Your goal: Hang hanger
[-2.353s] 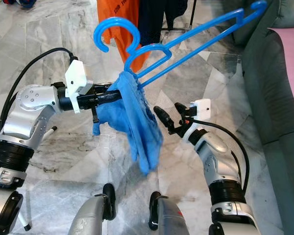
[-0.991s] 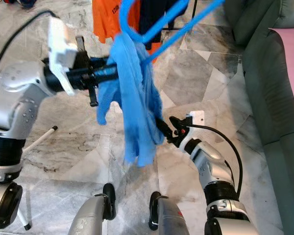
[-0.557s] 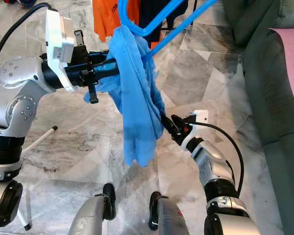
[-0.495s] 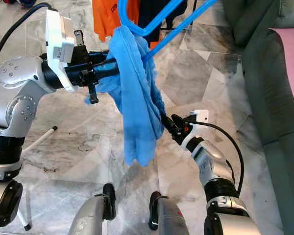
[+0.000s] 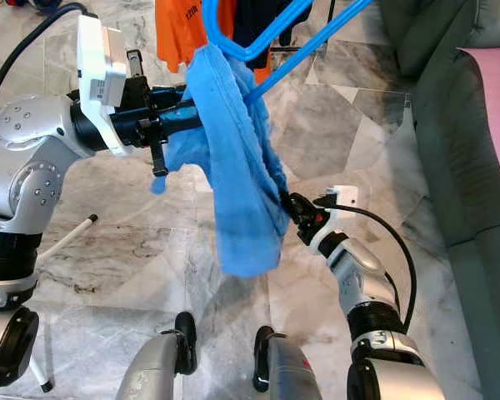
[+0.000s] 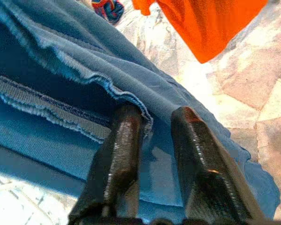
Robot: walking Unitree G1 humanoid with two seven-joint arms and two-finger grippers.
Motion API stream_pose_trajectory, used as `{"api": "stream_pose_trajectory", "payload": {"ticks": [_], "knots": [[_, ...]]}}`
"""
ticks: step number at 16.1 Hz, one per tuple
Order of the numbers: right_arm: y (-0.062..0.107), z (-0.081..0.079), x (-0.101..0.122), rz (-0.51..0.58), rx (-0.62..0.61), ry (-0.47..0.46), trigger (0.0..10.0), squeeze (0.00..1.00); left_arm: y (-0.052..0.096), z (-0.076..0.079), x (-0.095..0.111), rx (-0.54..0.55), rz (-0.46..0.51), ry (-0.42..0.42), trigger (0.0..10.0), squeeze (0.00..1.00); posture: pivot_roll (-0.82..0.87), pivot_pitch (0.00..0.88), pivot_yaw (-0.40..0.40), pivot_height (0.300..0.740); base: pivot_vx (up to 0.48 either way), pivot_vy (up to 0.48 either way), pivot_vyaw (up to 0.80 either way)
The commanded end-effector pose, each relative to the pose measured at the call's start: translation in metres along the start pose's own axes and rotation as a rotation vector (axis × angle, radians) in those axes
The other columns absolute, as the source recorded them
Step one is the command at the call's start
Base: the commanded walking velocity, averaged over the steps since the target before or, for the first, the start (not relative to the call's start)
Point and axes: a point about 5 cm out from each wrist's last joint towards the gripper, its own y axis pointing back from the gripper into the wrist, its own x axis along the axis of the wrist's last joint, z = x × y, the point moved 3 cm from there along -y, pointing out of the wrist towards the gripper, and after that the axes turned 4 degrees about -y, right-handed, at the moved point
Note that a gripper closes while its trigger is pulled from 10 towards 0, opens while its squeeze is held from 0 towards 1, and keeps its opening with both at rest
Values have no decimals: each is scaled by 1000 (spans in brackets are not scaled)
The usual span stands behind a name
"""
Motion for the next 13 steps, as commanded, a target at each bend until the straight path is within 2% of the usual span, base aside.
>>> {"api": "stream_pose_trajectory", "payload": {"ticks": [1,7,12,13], "knots": [[7,8,-9,-22,-32,-23,0,0,-1,2,14,-20,42,-43,0,0,67,337,-15,740,0,0,0],[7,9,-8,-9,-35,-29,0,0,-2,3,14,-20,43,-37,0,0,67,337,-14,740,0,0,0],[14,27,8,67,-149,-57,0,0,-1,1,4,12,22,-28,0,0,64,341,-12,740,0,0,0],[18,34,19,104,-184,-44,0,0,6,-3,-8,46,-11,-12,0,0,60,342,-12,740,0,0,0]]}}
